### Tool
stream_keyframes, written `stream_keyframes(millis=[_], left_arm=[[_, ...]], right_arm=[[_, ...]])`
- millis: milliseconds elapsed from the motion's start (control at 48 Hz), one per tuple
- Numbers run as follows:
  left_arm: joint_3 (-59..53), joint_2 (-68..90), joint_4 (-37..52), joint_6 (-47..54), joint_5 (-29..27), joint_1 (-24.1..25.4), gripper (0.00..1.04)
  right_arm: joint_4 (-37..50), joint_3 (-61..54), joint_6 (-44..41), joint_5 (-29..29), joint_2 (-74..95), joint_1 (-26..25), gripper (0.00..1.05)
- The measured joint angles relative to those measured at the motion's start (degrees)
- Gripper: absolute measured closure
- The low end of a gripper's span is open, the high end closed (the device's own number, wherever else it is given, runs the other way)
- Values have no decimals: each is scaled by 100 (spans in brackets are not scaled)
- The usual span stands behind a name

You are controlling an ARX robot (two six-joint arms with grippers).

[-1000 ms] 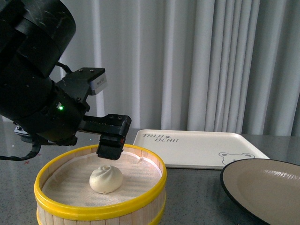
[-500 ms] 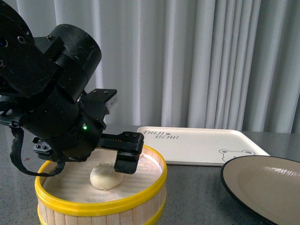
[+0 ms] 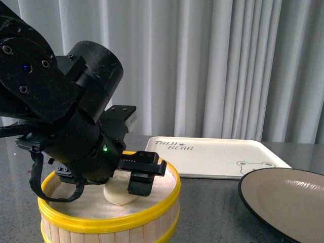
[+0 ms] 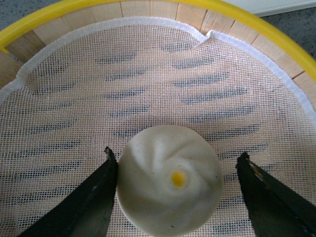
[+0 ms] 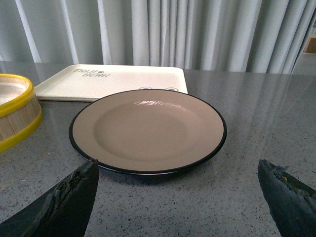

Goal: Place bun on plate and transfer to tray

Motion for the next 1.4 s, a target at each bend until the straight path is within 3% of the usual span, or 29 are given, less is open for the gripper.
stream_keyframes(millis=[208, 354, 583, 667, 771, 854, 1104, 1396], left_arm=[[-4, -90, 256, -195, 245, -44, 76], [107, -184, 533, -111, 249, -160, 101], [291, -114, 1978, 282, 1106, -857, 101], [525, 22, 2035, 437, 1357, -1198, 101], [1014, 490, 1705, 702, 1438, -1725, 101], [1491, 960, 1305, 732, 1126, -1939, 101], [2817, 2002, 398, 680, 581, -2127, 101], [3917, 2382, -627, 295, 658, -2247, 101]], right_arm=[[0, 0, 0, 0, 0, 0, 9], [0, 0, 0, 0, 0, 0, 9], [0, 0, 0, 0, 0, 0, 9], [0, 0, 0, 0, 0, 0, 9], [0, 0, 0, 0, 0, 0, 9], [0, 0, 0, 0, 0, 0, 9], [0, 0, 0, 0, 0, 0, 9], [0, 0, 0, 2, 0, 0, 9]])
